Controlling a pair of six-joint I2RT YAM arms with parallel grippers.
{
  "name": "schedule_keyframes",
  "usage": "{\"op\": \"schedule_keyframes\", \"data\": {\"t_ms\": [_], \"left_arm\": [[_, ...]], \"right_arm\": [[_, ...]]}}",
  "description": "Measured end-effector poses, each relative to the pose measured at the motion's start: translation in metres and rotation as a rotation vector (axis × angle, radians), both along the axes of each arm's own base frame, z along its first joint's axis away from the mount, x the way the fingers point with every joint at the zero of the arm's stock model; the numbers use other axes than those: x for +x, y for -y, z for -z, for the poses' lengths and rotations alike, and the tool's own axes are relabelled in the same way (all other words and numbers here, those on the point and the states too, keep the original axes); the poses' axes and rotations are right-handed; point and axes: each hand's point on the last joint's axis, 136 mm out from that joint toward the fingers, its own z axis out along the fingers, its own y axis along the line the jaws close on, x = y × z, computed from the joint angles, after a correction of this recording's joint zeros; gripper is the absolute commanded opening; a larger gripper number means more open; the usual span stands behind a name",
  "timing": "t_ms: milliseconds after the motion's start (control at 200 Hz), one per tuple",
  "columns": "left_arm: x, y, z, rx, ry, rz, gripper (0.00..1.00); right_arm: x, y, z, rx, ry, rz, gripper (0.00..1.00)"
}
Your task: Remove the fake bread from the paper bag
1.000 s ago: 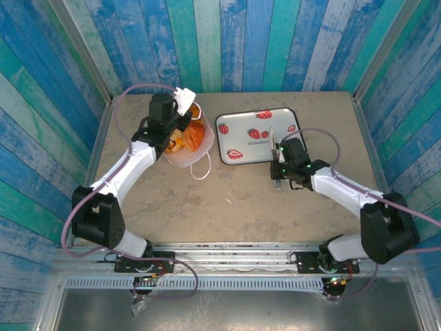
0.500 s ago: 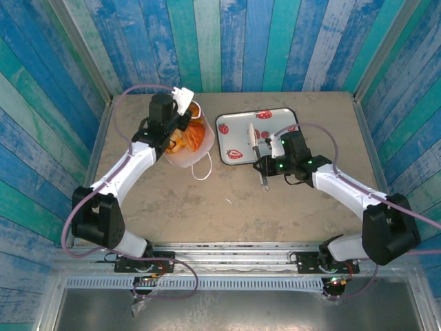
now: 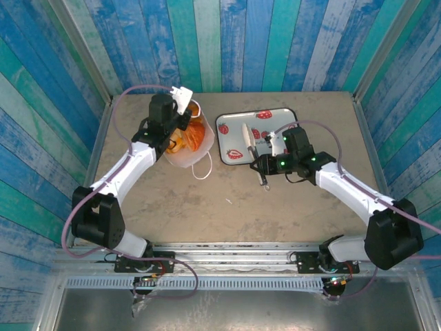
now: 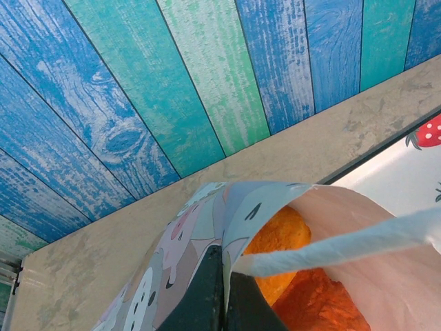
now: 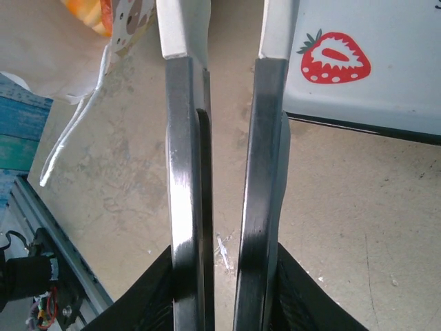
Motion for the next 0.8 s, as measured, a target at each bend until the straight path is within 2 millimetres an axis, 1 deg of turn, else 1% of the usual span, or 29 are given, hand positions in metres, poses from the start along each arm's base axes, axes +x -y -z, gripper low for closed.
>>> {"op": "schedule_keyframes", "data": {"t_ms": [80, 245, 416, 561, 651, 801], "left_arm": [[0.000, 0.000, -0.001, -0.002, 0.003, -0.001, 0.00], [0.000, 0.000, -0.001, -0.003, 0.003, 0.000, 0.00], [0.000, 0.000, 0.000, -0.004, 0.005, -0.001, 0.00], [0.000, 0.000, 0.002, -0.005, 0.009, -0.001, 0.00], [0.000, 0.001, 0.002, -0.004, 0.009, 0.000, 0.00], [0.000, 0.001, 0.002, -0.005, 0.011, 0.001, 0.00]], "right_arm": [[-0.002, 0.001, -0.003, 0.000, 0.001, 0.001, 0.37], [-0.009, 0.005, -0.007, -0.004, -0.011, 0.003, 0.37], [-0.013, 0.007, -0.009, -0.008, -0.019, 0.003, 0.34], [-0.018, 0.006, -0.012, -0.028, -0.033, -0.003, 0.34], [-0.023, 0.000, -0.020, -0.035, -0.032, -0.022, 0.35], [-0.035, -0.012, -0.044, -0.021, -0.010, -0.059, 0.36]]}}
